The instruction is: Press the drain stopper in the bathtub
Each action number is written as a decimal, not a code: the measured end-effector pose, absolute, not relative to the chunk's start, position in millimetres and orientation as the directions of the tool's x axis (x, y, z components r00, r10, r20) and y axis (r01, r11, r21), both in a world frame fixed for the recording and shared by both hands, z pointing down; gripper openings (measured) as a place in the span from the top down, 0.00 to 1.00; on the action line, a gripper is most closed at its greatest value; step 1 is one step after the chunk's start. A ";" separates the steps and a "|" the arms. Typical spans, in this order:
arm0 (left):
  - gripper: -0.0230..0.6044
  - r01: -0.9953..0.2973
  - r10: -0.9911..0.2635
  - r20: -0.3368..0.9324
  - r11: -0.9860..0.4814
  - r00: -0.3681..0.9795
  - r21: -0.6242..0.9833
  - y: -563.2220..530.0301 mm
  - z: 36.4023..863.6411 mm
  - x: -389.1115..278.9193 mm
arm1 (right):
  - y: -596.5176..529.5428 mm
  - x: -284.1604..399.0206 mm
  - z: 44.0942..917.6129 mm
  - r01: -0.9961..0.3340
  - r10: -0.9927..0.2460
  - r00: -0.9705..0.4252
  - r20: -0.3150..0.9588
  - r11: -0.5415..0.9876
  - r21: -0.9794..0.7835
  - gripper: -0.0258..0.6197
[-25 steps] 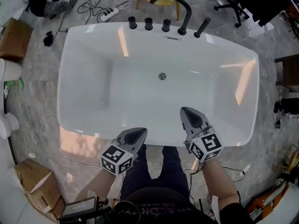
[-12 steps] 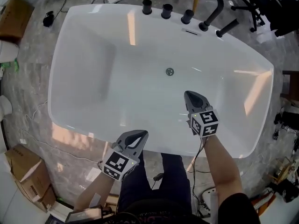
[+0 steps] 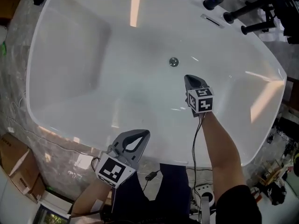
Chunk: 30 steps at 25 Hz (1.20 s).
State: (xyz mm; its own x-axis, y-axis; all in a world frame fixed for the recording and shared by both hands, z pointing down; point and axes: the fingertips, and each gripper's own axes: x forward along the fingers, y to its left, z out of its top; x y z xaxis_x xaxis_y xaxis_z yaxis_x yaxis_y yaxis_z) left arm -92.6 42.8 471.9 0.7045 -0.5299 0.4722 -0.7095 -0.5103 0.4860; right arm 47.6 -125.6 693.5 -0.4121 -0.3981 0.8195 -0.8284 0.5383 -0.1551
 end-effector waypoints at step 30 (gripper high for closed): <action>0.96 -0.643 -0.334 0.578 -0.593 0.744 0.485 42.4 594.4 -57.5 | -180.4 55.5 954.1 -0.679 -0.222 -0.258 0.940 0.734 -0.013 0.93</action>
State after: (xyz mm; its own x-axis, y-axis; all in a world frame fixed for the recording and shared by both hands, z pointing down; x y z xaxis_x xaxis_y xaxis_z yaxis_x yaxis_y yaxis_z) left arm -57.5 42.4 594.4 0.7441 -0.3343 0.5784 -0.6432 -0.5925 0.4849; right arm 55.5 -180.4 954.1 -0.2582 -0.2220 0.9403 -0.6786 0.7344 -0.0129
